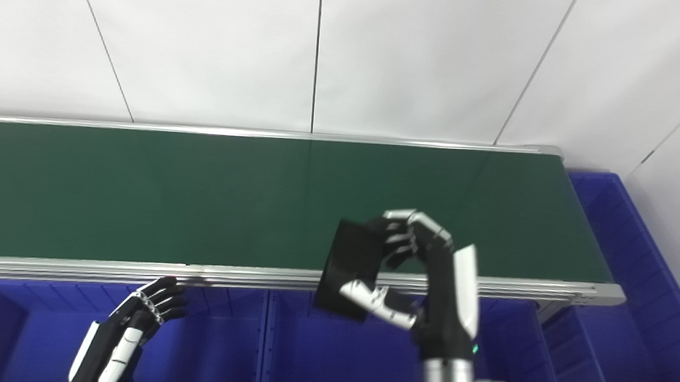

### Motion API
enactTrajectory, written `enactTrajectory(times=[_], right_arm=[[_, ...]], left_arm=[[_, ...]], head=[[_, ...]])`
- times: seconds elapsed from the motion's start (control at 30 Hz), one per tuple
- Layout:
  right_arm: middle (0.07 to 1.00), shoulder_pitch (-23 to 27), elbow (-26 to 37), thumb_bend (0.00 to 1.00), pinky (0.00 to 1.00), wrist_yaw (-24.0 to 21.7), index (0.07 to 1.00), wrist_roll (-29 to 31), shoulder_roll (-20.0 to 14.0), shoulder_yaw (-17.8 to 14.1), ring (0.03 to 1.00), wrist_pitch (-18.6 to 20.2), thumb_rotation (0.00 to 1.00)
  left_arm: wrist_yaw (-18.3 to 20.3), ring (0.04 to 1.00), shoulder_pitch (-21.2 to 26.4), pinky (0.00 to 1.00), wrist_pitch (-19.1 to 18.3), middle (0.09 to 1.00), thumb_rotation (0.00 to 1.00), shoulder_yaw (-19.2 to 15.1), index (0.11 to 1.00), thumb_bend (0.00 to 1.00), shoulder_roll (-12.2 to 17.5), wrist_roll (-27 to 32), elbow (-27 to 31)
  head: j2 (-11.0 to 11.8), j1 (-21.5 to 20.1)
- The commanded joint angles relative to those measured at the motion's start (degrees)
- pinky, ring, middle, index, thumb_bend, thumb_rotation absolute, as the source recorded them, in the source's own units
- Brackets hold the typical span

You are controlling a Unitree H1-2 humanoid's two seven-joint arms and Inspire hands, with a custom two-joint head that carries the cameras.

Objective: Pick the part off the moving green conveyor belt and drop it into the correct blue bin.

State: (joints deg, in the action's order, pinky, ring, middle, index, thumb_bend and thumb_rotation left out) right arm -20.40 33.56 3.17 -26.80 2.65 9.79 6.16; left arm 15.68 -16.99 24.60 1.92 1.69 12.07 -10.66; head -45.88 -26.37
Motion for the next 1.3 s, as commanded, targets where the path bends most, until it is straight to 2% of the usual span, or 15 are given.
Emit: enactTrajectory(times=[0.0, 0.33, 0.63, 1.0, 1.27], right_arm=[[0.507, -0.8, -0.4, 0.5, 0.35, 1.9, 0.526, 0.4, 0.5, 0.6, 0.448, -5.5, 0.0], [0.508, -2.4, -8.8, 0.5, 0.34, 5.3, 0.525, 0.8, 1.4, 1.2, 0.447, -8.5, 0.0], [0.505, -2.1, -13.2, 0.5, 0.33, 5.9, 0.542, 0.7, 0.9, 1.2, 0.442, -8.9, 0.0], [0.498, 0.3, -17.9, 0.5, 0.33, 5.5, 0.546, -1.5, 0.6, 1.7, 0.434, -6.1, 0.0], [0.491, 0.9, -19.9, 0.5, 0.34, 6.3, 0.549, -3.1, 0.7, 1.9, 0.434, -6.1, 0.0]], left_arm=[[1.1, 0.721, 0.7, 0.7, 2.0, 0.752, 0.7, -0.1, 0.766, 0.65, 0.4, 1.3, 1.4], [1.2, 0.716, 0.6, 0.7, 0.7, 0.747, 0.69, -0.1, 0.762, 0.64, 1.6, 2.3, 2.7], [1.2, 0.711, 1.3, 0.7, -0.7, 0.741, 0.69, -0.4, 0.762, 0.67, 3.0, 3.5, 3.2], [0.8, 0.706, 1.3, 0.69, -4.1, 0.738, 0.69, -1.1, 0.76, 0.63, 4.5, 4.6, 5.8], [1.0, 0.709, 1.6, 0.69, -5.1, 0.739, 0.7, -1.6, 0.76, 0.63, 5.2, 4.6, 6.6]], head=[[-0.1, 0.0], [-1.1, -1.8], [-2.6, -3.9], [-4.8, -5.1], [-5.6, -5.5]])
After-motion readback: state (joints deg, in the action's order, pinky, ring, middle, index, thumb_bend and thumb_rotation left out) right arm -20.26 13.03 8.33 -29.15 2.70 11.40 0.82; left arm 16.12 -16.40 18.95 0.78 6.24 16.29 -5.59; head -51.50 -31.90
